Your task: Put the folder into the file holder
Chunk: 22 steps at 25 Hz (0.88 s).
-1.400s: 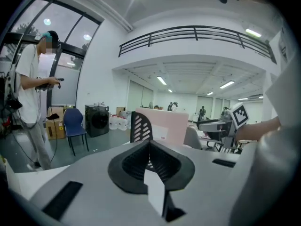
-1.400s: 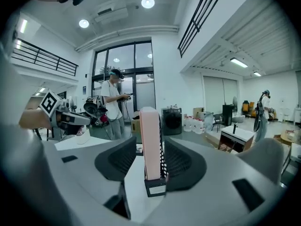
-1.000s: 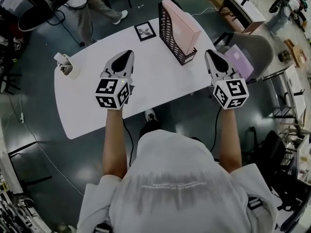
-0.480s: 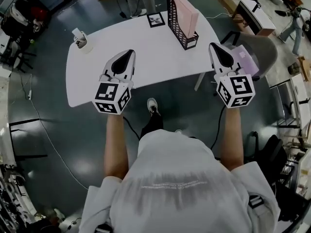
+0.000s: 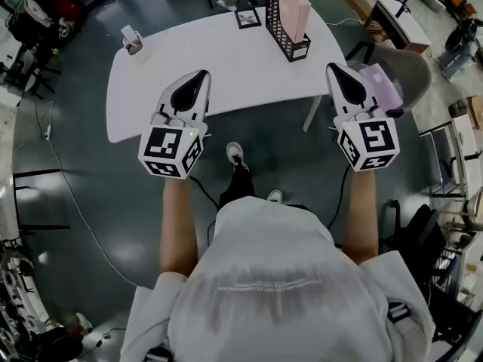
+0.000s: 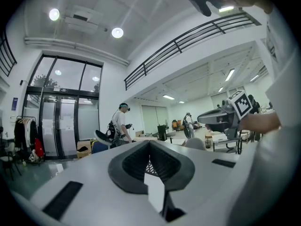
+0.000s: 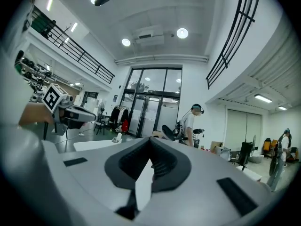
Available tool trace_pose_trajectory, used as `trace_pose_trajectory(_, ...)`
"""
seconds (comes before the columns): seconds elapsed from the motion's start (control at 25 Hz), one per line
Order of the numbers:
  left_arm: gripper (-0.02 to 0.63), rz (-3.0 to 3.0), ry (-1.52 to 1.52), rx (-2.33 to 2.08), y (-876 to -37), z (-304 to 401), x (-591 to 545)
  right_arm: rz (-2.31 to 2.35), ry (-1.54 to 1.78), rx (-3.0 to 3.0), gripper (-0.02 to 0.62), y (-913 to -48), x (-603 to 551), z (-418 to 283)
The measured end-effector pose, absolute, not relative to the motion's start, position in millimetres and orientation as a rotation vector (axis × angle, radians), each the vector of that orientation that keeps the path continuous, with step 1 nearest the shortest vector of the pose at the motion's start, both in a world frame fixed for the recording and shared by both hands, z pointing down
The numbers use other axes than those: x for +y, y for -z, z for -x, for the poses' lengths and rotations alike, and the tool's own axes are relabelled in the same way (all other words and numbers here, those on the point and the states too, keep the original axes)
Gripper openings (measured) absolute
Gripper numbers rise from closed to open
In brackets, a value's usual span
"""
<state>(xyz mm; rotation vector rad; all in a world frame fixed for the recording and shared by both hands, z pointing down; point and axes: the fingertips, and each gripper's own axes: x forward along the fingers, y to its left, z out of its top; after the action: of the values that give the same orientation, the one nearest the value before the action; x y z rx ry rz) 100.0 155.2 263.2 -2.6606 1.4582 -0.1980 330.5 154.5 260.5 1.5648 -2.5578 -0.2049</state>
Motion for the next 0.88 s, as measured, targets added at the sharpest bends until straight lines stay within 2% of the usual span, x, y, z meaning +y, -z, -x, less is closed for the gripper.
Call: trace_pose_trajectory(0.88,0.015,2.651,0.196,1.473,-265.1,-100.3,156.6,-1.566,0.216,-2.553,0.025,-268.3,150.7,-331.2)
